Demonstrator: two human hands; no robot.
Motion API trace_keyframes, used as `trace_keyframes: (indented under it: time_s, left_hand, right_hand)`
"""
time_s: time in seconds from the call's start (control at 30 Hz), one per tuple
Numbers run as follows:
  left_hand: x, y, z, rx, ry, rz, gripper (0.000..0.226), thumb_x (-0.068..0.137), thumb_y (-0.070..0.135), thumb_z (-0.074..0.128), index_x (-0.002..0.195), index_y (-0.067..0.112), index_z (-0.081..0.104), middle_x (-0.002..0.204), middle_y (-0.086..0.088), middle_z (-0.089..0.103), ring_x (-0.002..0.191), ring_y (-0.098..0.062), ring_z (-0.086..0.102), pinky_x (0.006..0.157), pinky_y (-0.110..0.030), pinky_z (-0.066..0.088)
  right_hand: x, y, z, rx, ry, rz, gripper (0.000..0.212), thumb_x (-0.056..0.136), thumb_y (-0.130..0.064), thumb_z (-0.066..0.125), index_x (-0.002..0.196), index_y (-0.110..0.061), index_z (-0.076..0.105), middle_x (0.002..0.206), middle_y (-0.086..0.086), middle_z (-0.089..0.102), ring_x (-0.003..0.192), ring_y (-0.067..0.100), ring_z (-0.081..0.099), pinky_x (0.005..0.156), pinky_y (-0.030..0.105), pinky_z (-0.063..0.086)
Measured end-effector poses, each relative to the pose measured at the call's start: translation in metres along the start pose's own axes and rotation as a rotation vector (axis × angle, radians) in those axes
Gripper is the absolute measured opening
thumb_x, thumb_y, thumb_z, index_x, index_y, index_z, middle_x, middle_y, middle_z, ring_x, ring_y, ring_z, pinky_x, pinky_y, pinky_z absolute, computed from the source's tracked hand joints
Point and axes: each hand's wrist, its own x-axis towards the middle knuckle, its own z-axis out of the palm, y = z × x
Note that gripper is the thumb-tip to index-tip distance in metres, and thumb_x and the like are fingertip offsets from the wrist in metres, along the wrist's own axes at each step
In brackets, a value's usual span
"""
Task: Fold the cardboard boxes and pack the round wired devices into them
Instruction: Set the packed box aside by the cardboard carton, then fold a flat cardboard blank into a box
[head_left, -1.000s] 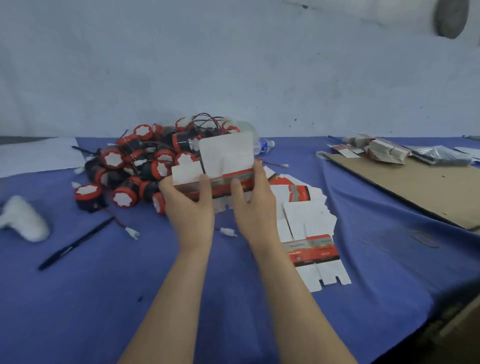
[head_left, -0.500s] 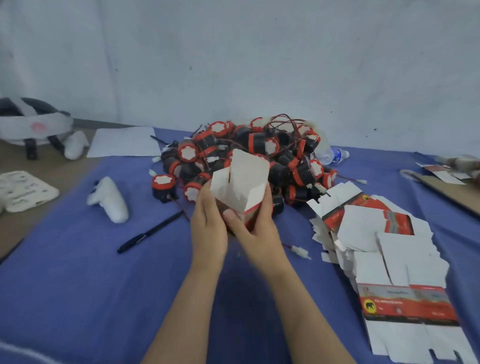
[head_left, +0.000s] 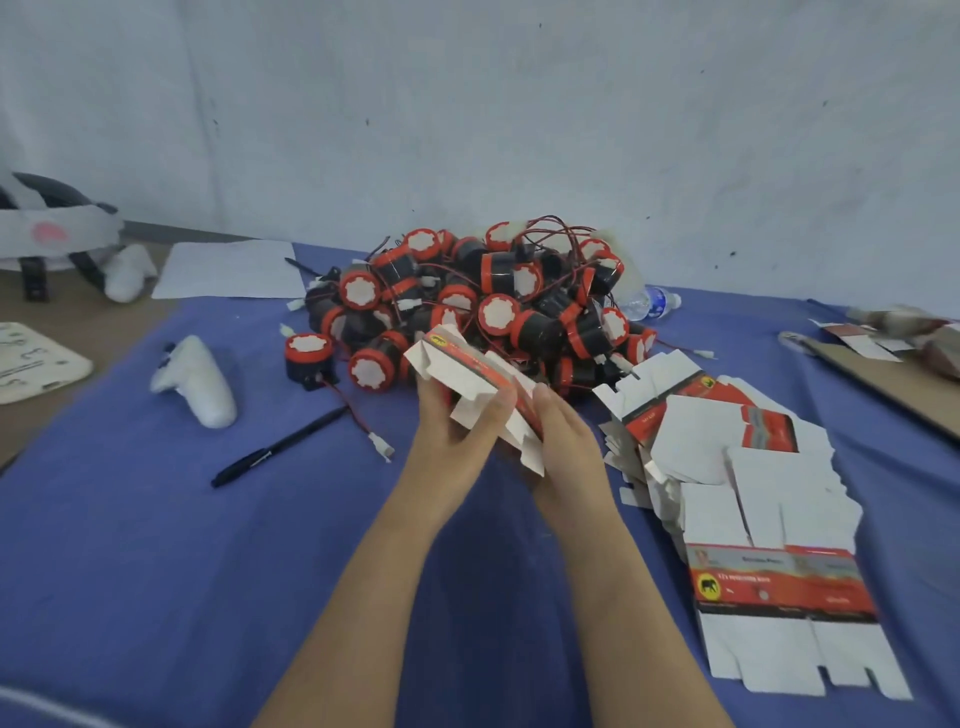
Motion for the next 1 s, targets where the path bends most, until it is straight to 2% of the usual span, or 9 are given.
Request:
trace_keyframes:
  time_s: [0.1, 0.2, 0.3, 0.37, 0.5, 0.67, 0.8, 0.9, 1.0]
  left_hand:
    - [0.0, 0.0, -0.001, -0.006, 0.036, -0.003, 0.078, 0.092, 0.013, 0.06, 0.151, 0.027, 0.011, 0.12, 0.022, 0.052, 0.092, 0.023, 0.056, 0.068, -0.001, 0.045]
    - [0.001, 0.0, -0.002, -0.028, 0.081, 0.033, 0.074, 0.093, 0.012, 0.058, 0.15, 0.028, 0.014, 0.127, 0.021, 0.048, 0.096, 0.025, 0.053, 0.073, -0.001, 0.045]
    - [0.001, 0.002, -0.008, -0.005, 0.195, 0.088, 0.086, 0.091, 0.033, 0.063, 0.149, 0.044, 0.001, 0.149, 0.028, 0.019, 0.109, 0.038, 0.029, 0.081, 0.009, 0.032]
    - [0.0, 0.006, -0.013, 0.054, 0.256, 0.177, 0.089, 0.082, 0.051, 0.061, 0.142, 0.055, -0.006, 0.146, 0.039, 0.001, 0.122, 0.034, 0.013, 0.093, 0.007, 0.025]
    - [0.002, 0.004, -0.013, 0.172, 0.264, 0.303, 0.082, 0.078, 0.058, 0.055, 0.146, 0.041, 0.013, 0.154, 0.02, 0.017, 0.143, -0.001, 0.019, 0.116, -0.026, 0.029]
    - [0.0, -0.002, -0.008, 0.267, 0.163, 0.343, 0.063, 0.086, 0.053, 0.052, 0.143, 0.031, 0.035, 0.143, 0.025, 0.04, 0.134, 0.003, 0.036, 0.111, -0.028, 0.036]
    - [0.001, -0.001, -0.003, 0.265, 0.275, 0.306, 0.05, 0.09, 0.048, 0.051, 0.135, 0.029, 0.044, 0.132, 0.021, 0.049, 0.126, -0.001, 0.045, 0.105, -0.028, 0.042]
    - [0.001, 0.004, -0.003, 0.133, 0.331, 0.229, 0.048, 0.087, 0.051, 0.052, 0.129, 0.027, 0.046, 0.126, 0.008, 0.055, 0.116, -0.005, 0.053, 0.092, -0.018, 0.047]
    - [0.001, 0.01, -0.004, 0.011, 0.35, 0.188, 0.035, 0.086, 0.056, 0.053, 0.115, 0.036, 0.05, 0.113, 0.013, 0.059, 0.1, 0.008, 0.058, 0.076, -0.007, 0.046]
  right_hand:
    - [-0.001, 0.002, 0.004, -0.222, -0.053, -0.041, 0.026, 0.098, -0.044, 0.045, 0.109, -0.032, 0.066, 0.102, -0.009, 0.07, 0.089, 0.003, 0.067, 0.06, 0.02, 0.052]
    - [-0.004, 0.002, 0.008, -0.363, -0.134, -0.07, 0.034, 0.093, -0.061, 0.038, 0.096, -0.041, 0.066, 0.098, -0.014, 0.069, 0.09, 0.001, 0.065, 0.063, 0.016, 0.051]
    - [-0.002, -0.001, 0.003, -0.373, -0.144, -0.057, 0.053, 0.085, -0.073, 0.034, 0.085, -0.033, 0.069, 0.073, -0.006, 0.07, 0.068, 0.008, 0.065, 0.065, 0.022, 0.05]
    - [-0.004, -0.005, 0.001, -0.353, -0.15, -0.073, 0.055, 0.088, -0.071, 0.031, 0.088, -0.031, 0.069, 0.069, -0.003, 0.071, 0.06, 0.007, 0.063, 0.064, 0.023, 0.048]
    - [-0.008, -0.003, 0.004, -0.382, -0.135, -0.205, 0.076, 0.082, -0.077, 0.024, 0.079, -0.019, 0.074, 0.066, 0.001, 0.071, 0.057, 0.007, 0.061, 0.055, 0.015, 0.046]
    - [-0.011, -0.004, 0.007, -0.271, 0.018, -0.266, 0.085, 0.072, -0.082, 0.01, 0.062, -0.021, 0.069, 0.062, 0.007, 0.069, 0.06, 0.017, 0.064, 0.062, 0.028, 0.05]
    - [-0.009, -0.001, 0.008, -0.387, 0.128, -0.243, 0.093, 0.07, -0.084, 0.007, 0.09, -0.017, 0.07, 0.102, 0.011, 0.068, 0.094, 0.023, 0.061, 0.083, 0.033, 0.046]
    - [-0.016, -0.001, 0.014, -0.247, -0.034, -0.323, 0.058, 0.075, -0.081, 0.022, 0.109, -0.049, 0.056, 0.144, 0.001, 0.044, 0.127, 0.008, 0.044, 0.107, 0.03, 0.034]
    - [-0.013, 0.005, 0.014, -0.189, -0.297, -0.376, 0.08, 0.081, -0.078, 0.028, 0.149, -0.036, 0.027, 0.157, -0.014, 0.023, 0.142, -0.002, 0.02, 0.115, 0.02, 0.023]
